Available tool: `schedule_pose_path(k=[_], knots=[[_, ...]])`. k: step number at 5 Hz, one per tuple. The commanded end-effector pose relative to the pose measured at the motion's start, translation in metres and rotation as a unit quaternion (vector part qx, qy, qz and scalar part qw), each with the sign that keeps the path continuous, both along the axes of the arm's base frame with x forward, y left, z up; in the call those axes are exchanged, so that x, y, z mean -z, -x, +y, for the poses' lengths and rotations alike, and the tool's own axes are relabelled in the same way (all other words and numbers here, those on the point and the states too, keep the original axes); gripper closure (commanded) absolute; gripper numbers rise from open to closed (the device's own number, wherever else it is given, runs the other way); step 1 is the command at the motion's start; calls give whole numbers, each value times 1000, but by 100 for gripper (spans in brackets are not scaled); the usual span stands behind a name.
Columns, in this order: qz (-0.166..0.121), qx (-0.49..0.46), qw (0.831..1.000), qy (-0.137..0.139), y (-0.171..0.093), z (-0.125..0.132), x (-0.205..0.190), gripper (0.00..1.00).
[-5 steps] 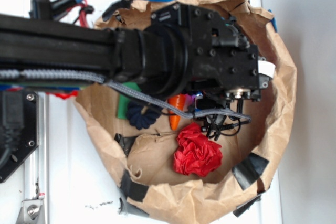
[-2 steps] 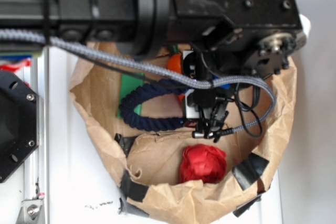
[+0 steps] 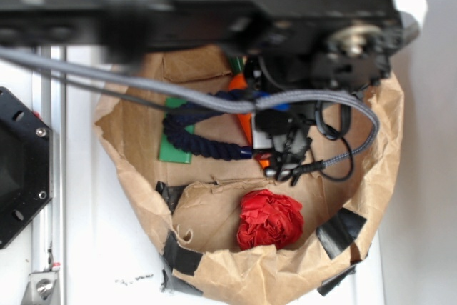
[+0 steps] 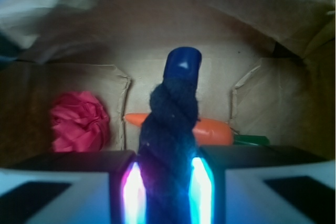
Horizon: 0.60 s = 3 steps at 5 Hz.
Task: Grab the blue rope.
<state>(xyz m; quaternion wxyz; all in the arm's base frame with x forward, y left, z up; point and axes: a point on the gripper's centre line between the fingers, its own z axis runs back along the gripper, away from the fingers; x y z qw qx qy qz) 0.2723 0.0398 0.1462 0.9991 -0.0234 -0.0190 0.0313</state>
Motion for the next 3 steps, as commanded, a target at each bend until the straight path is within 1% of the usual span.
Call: schedule_pose_path(k=[1,2,3], knots=[[-44,-8,999,-5,7,-5,-46,100],[-42,-7,999,-2,3,-12,-56,100],[-31,-7,999,-24,1,-20,-60,100]])
